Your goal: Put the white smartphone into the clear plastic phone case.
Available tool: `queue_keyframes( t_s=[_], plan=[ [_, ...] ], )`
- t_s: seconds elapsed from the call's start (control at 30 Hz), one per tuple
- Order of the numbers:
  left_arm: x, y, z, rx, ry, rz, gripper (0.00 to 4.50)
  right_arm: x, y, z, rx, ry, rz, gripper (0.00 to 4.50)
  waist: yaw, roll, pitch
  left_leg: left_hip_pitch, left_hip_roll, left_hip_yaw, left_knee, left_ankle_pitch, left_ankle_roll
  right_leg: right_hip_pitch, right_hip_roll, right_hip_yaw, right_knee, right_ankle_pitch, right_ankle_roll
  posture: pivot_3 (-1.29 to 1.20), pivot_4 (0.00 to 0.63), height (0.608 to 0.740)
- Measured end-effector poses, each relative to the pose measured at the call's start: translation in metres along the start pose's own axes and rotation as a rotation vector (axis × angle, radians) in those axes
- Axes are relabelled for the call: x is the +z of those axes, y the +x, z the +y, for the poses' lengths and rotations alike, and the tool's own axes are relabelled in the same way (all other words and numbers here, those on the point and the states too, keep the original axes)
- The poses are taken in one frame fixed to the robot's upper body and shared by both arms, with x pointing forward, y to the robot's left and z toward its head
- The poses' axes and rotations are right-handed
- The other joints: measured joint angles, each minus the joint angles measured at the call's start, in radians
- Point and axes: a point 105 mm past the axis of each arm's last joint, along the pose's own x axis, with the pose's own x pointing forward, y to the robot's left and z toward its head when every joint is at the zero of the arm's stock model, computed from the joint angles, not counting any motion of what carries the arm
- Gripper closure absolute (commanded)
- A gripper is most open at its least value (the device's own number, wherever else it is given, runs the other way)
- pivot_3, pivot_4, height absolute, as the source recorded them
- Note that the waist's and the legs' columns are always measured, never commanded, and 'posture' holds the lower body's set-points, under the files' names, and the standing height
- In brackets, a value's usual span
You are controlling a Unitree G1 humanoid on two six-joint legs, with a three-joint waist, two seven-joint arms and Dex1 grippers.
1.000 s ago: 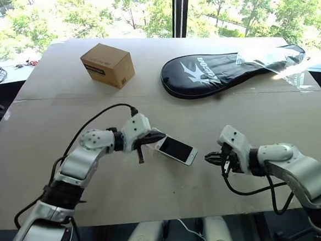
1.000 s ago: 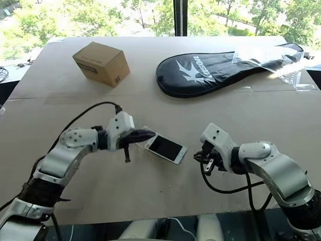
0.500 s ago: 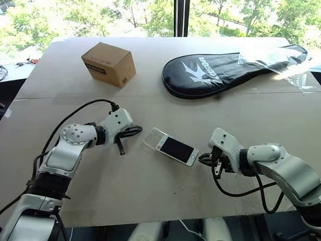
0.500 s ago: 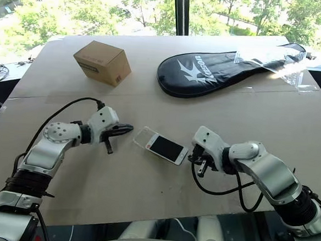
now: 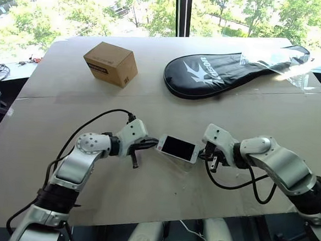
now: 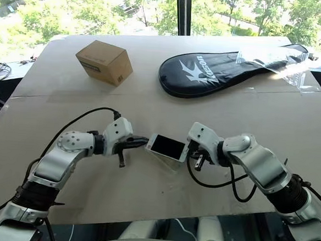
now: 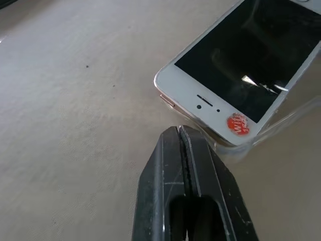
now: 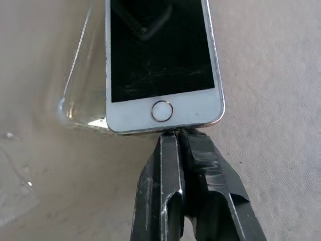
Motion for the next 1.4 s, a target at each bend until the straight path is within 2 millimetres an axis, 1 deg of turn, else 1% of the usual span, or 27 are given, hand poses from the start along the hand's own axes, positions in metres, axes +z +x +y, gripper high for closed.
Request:
queue_keyframes(
  t_s=[0.13, 0.2, 0.3, 0.4, 0.53, 0.67, 0.7, 0.73, 0.8, 0.87, 0.9, 0.93, 1.0, 1.13, 1.2, 1.27, 1.3, 1.33, 1.4],
  plan=[
    [0.005, 0.007, -0.014, -0.052, -0.012, -0.025, 4.5, 0.001, 0.001, 0.004, 0.024, -0.018, 0.015, 4.42, 0.001, 0.0, 0.0, 0.0, 0.0, 0.0, 0.0, 0.0, 0.0, 0.0, 0.0, 0.0, 0.0, 0.0, 0.0, 0.0, 0.15, 0.74],
    [0.005, 0.009, -0.017, -0.064, -0.01, -0.028, 4.5, 0.002, 0.001, 0.007, 0.037, -0.022, 0.016, 4.42, 0.001, 0.0, 0.0, 0.0, 0.0, 0.0, 0.0, 0.0, 0.0, 0.0, 0.0, 0.0, 0.0, 0.0, 0.0, 0.0, 0.15, 0.74],
    [0.004, 0.008, -0.016, -0.059, -0.007, -0.021, 4.5, -0.002, -0.001, 0.013, 0.054, -0.026, 0.026, 4.42, 0.001, 0.0, 0.0, 0.0, 0.0, 0.0, 0.0, 0.0, 0.0, 0.0, 0.0, 0.0, 0.0, 0.0, 0.0, 0.0, 0.15, 0.74],
    [0.002, 0.006, -0.011, -0.045, 0.0, -0.017, 4.5, -0.006, -0.006, 0.013, 0.052, -0.025, 0.038, 4.42, 0.002, 0.0, 0.0, 0.0, 0.0, 0.0, 0.0, 0.0, 0.0, 0.0, 0.0, 0.0, 0.0, 0.0, 0.0, 0.0, 0.15, 0.74],
    [0.001, 0.005, -0.007, -0.036, 0.012, -0.016, 4.5, -0.014, -0.015, 0.008, 0.033, -0.016, 0.056, 4.42, 0.003, 0.0, 0.0, 0.0, 0.0, 0.0, 0.0, 0.0, 0.0, 0.0, 0.0, 0.0, 0.0, 0.0, 0.0, 0.0, 0.15, 0.74],
    [0.001, 0.003, -0.002, -0.028, 0.025, -0.013, 4.5, -0.027, -0.029, -0.001, -0.013, -0.006, 0.079, 4.42, 0.003, 0.0, 0.0, 0.0, 0.0, 0.0, 0.0, 0.0, 0.0, 0.0, 0.0, 0.0, 0.0, 0.0, 0.0, 0.0, 0.15, 0.74],
    [0.001, 0.003, -0.002, -0.027, 0.028, -0.012, 4.5, -0.031, -0.032, -0.002, -0.018, -0.006, 0.085, 3.9, 0.003, 0.0, 0.0, 0.0, 0.0, 0.0, 0.0, 0.0, 0.0, 0.0, 0.0, 0.0, 0.0, 0.0, 0.0, 0.0, 0.15, 0.74],
    [0.001, 0.003, -0.001, -0.025, 0.03, -0.012, 4.5, -0.035, -0.037, -0.003, -0.018, -0.008, 0.09, 3.62, 0.004, 0.0, 0.0, 0.0, 0.0, 0.0, 0.0, 0.0, 0.0, 0.0, 0.0, 0.0, 0.0, 0.0, 0.0, 0.0, 0.15, 0.74],
    [0.0, 0.003, 0.001, -0.021, 0.037, -0.011, 4.5, -0.041, -0.044, -0.003, -0.009, 0.001, 0.087, 2.64, 0.004, 0.0, 0.0, 0.0, 0.0, 0.0, 0.0, 0.0, 0.0, 0.0, 0.0, -0.001, 0.0, 0.0, 0.0, 0.0, 0.15, 0.74],
    [0.002, 0.004, 0.005, -0.008, 0.042, -0.019, 4.5, -0.04, -0.045, -0.001, -0.002, 0.015, 0.051, 1.61, 0.003, 0.0, 0.0, 0.0, 0.0, 0.0, 0.0, 0.0, 0.0, 0.0, 0.0, 0.0, 0.0, 0.0, 0.0, 0.0, 0.15, 0.74],
    [0.005, 0.005, 0.007, -0.002, 0.049, -0.029, 4.5, -0.036, -0.044, -0.001, -0.004, 0.022, 0.014, 1.19, 0.002, 0.0, 0.0, 0.0, 0.0, 0.0, 0.0, 0.0, 0.0, 0.0, 0.0, 0.0, 0.0, 0.0, 0.0, 0.0, 0.15, 0.74],
    [0.013, 0.006, 0.01, 0.006, 0.069, -0.063, 4.5, -0.025, -0.041, 0.002, 0.002, 0.032, -0.063, 0.84, 0.001, 0.0, 0.0, 0.0, 0.001, 0.0, 0.0, 0.0, 0.0, 0.0, 0.0, 0.0, 0.0, 0.0, 0.0, 0.0, 0.15, 0.74],
    [0.022, 0.008, 0.012, 0.008, 0.082, -0.101, 4.5, -0.016, -0.039, 0.009, 0.033, 0.014, -0.115, 0.84, 0.003, 0.0, 0.0, 0.0, 0.001, 0.0, 0.0, 0.0, 0.0, 0.0, 0.0, 0.0, 0.0, 0.0, 0.0, 0.0, 0.15, 0.74],
    [0.024, 0.008, 0.013, 0.016, 0.068, -0.111, 4.5, -0.015, -0.036, 0.022, 0.061, -0.05, -0.141, 0.84, 0.003, 0.0, 0.0, -0.001, 0.0, 0.0, 0.0, 0.0, 0.0, 0.0, 0.0, -0.001, -0.001, 0.0, 0.0, 0.0, 0.15, 0.74],
    [0.027, 0.009, 0.013, 0.013, 0.067, -0.118, 4.5, -0.009, -0.032, 0.026, 0.068, -0.108, -0.195, 0.84, 0.003, 0.0, 0.0, -0.001, 0.0, 0.0, 0.001, 0.0, 0.0, 0.0, 0.0, -0.001, -0.001, 0.0, 0.0, 0.0, 0.15, 0.74],
    [0.033, 0.013, 0.011, 0.006, 0.057, -0.145, 4.5, -0.002, -0.031, 0.03, 0.083, -0.155, -0.259, 0.84, 0.003, 0.0, 0.0, -0.001, 0.0, -0.001, 0.001, 0.0, 0.0, 0.0, 0.0, -0.001, -0.001, 0.0, 0.0, 0.0, 0.15, 0.74],
    [0.042, 0.014, 0.007, -0.011, 0.047, -0.186, 4.5, -0.002, -0.032, 0.031, 0.093, -0.179, -0.273, 0.84, 0.003, -0.001, 0.0, -0.001, 0.0, -0.001, 0.001, 0.0, 0.0, 0.0, 0.0, -0.001, -0.001, 0.0, 0.0, 0.0, 0.15, 0.74],
    [0.047, 0.014, 0.005, -0.027, 0.042, -0.206, 4.5, -0.002, -0.032, 0.032, 0.096, -0.185, -0.275, 0.84, 0.003, -0.001, 0.0, -0.001, 0.0, -0.001, 0.001, 0.0, 0.0, 0.0, 0.0, -0.001, -0.001, 0.0, 0.0, 0.0, 0.15, 0.74],
    [0.068, 0.007, -0.011, -0.146, 0.001, -0.298, 4.5, -0.007, -0.033, 0.032, 0.109, -0.181, -0.277, 0.84, 0.002, -0.001, 0.001, -0.001, 0.0, -0.001, 0.001, 0.0, 0.0, 0.0, 0.0, -0.001, -0.001, 0.0, 0.0, 0.0, 0.15, 0.74]
  ],
)
